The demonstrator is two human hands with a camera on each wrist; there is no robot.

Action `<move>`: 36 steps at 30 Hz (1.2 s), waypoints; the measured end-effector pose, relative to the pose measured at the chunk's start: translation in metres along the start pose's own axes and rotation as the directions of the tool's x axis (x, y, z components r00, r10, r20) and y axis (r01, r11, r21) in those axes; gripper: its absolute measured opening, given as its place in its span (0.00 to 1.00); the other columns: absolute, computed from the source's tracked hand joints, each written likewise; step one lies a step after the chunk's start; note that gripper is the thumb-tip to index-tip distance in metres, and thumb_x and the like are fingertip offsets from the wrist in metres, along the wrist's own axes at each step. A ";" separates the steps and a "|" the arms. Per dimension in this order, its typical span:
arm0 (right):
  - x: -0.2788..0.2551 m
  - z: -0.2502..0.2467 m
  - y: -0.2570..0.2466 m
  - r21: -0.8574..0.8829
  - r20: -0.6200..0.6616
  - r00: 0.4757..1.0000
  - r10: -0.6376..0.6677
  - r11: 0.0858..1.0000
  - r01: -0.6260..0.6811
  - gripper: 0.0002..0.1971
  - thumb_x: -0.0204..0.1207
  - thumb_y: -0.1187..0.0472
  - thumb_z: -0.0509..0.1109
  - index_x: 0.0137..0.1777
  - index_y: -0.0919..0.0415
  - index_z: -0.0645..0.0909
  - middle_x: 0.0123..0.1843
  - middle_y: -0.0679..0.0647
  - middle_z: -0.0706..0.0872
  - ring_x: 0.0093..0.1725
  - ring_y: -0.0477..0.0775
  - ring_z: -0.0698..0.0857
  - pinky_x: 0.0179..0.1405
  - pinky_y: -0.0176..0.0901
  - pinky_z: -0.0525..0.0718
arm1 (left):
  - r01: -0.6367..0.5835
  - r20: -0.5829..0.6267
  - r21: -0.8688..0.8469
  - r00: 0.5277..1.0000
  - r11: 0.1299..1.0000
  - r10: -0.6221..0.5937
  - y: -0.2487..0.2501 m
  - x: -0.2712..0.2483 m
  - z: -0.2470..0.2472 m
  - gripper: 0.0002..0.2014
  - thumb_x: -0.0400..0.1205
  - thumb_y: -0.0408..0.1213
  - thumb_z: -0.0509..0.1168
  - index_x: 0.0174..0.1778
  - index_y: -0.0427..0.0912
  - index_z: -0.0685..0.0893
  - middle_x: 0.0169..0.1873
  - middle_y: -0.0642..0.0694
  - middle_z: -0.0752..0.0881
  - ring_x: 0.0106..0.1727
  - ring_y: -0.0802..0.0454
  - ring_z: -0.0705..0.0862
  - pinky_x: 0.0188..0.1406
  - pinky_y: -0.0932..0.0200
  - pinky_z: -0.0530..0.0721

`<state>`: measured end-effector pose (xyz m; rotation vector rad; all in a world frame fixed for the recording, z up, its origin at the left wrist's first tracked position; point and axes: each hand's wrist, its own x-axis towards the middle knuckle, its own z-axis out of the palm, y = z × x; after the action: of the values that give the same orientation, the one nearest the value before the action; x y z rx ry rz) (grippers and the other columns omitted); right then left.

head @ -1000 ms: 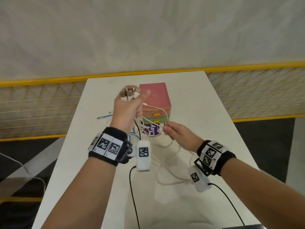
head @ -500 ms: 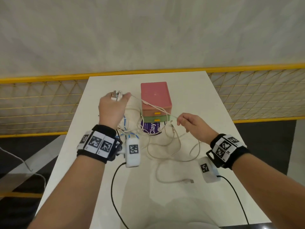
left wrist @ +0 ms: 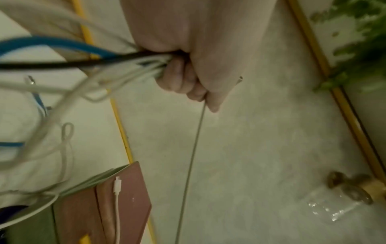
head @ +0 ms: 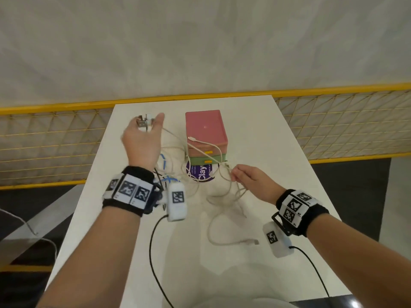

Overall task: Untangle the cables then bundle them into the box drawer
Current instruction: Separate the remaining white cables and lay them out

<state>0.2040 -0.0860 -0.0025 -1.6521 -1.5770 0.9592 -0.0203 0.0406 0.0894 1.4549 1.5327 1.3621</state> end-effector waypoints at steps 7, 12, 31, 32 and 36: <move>0.018 0.012 -0.037 0.100 -0.087 0.988 -0.127 0.986 0.136 0.12 0.86 0.64 0.55 0.46 0.53 0.78 0.39 0.49 0.80 0.37 0.37 0.76 0.44 0.31 0.76 | -0.254 0.632 0.098 0.763 0.962 0.137 -0.013 -0.060 0.033 0.18 0.77 0.50 0.73 0.61 0.50 0.85 0.46 0.59 0.85 0.48 0.64 0.81 0.50 0.76 0.76; 0.015 0.007 -0.032 0.076 -0.042 0.989 -0.139 0.987 0.142 0.11 0.86 0.61 0.54 0.47 0.54 0.77 0.37 0.50 0.76 0.36 0.44 0.74 0.40 0.41 0.77 | -0.265 0.489 0.138 0.856 0.954 0.167 -0.007 -0.043 0.027 0.15 0.78 0.53 0.71 0.46 0.44 0.83 0.39 0.56 0.84 0.40 0.61 0.81 0.38 0.73 0.76; 0.013 0.013 0.031 -0.411 0.099 0.987 -0.123 0.899 0.153 0.12 0.84 0.65 0.58 0.42 0.54 0.81 0.44 0.48 0.78 0.43 0.49 0.76 0.49 0.45 0.76 | -0.209 0.280 0.112 0.945 0.972 0.171 -0.001 -0.019 0.008 0.11 0.79 0.49 0.71 0.46 0.46 0.82 0.36 0.54 0.83 0.39 0.56 0.80 0.38 0.76 0.74; 0.015 0.014 0.032 -0.417 0.084 0.983 -0.166 0.890 0.186 0.12 0.83 0.63 0.60 0.44 0.56 0.84 0.44 0.48 0.75 0.45 0.49 0.75 0.51 0.44 0.77 | -0.214 0.333 0.104 0.928 0.971 0.168 -0.003 -0.020 0.009 0.11 0.79 0.49 0.72 0.52 0.49 0.83 0.39 0.52 0.84 0.41 0.55 0.81 0.42 0.72 0.77; 0.025 0.014 0.004 -0.466 0.162 0.984 -0.076 0.873 0.145 0.12 0.83 0.55 0.59 0.51 0.52 0.86 0.45 0.49 0.78 0.45 0.52 0.81 0.50 0.43 0.79 | -0.312 0.597 0.200 0.790 0.929 0.137 -0.022 -0.038 0.020 0.17 0.78 0.51 0.71 0.63 0.56 0.81 0.48 0.55 0.85 0.49 0.56 0.83 0.44 0.65 0.77</move>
<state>0.1949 -0.0615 -0.0150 -1.8175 -2.1087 0.6669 -0.0007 0.0120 0.0555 2.0605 1.2040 0.7065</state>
